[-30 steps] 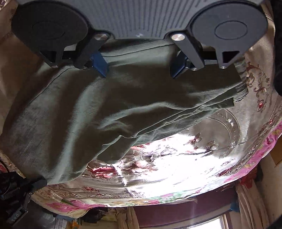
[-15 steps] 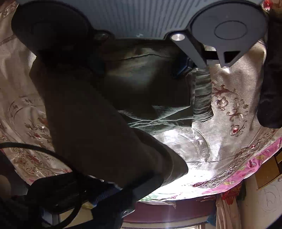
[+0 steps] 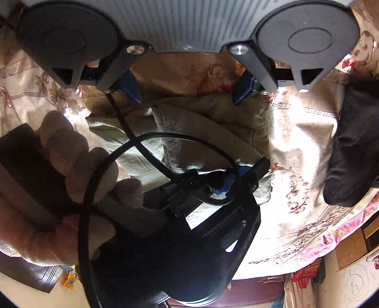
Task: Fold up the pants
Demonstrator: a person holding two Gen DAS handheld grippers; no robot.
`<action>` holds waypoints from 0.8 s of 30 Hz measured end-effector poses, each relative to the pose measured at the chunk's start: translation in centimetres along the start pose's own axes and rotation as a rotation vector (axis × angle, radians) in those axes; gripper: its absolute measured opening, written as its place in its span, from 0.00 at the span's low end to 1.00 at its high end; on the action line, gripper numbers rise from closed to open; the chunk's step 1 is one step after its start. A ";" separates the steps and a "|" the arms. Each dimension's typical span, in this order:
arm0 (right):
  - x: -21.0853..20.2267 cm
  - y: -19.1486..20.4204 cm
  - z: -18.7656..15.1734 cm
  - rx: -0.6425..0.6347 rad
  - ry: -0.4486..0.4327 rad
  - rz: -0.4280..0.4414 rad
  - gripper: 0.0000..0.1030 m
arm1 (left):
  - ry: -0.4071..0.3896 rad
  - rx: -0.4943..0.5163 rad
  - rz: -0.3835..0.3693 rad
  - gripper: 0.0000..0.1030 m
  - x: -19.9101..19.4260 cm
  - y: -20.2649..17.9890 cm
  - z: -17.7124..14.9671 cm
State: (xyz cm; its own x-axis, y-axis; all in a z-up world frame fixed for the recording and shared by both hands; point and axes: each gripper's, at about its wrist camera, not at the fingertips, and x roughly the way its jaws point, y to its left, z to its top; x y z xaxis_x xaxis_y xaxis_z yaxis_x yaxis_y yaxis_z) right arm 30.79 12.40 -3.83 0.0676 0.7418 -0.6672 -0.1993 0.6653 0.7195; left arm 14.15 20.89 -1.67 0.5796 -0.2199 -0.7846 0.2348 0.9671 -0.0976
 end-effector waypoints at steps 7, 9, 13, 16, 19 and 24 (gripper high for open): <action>-1.3 1.5 0.4 -0.046 0.037 0.091 0.37 | -0.044 -0.106 0.051 0.94 -3.1 0.9 0.1; -3.7 2.0 1.0 -0.102 0.003 0.082 0.37 | -0.078 -0.137 0.068 0.93 -4.7 1.0 0.6; -8.2 2.2 2.0 -0.254 -0.044 -0.028 0.43 | -0.165 -0.138 0.079 0.94 -6.4 0.3 2.2; -9.5 1.0 1.8 -0.290 -0.041 -0.146 0.45 | -0.198 -0.129 0.040 0.94 -5.0 -0.1 3.2; -10.0 -0.9 1.7 -0.257 -0.028 -0.173 0.45 | -0.173 -0.113 0.051 0.94 -2.9 -1.3 3.5; -8.2 0.8 3.3 -0.556 -0.016 -0.224 0.46 | -0.111 -0.217 0.112 0.94 -1.5 -0.3 2.0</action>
State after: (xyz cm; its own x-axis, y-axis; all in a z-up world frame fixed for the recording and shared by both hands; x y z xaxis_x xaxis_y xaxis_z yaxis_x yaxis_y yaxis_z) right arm 33.28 7.16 2.84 0.1815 0.5926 -0.7848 -0.6599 0.6651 0.3496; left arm 14.74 20.70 0.73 0.6771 -0.1112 -0.7274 -0.0015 0.9883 -0.1525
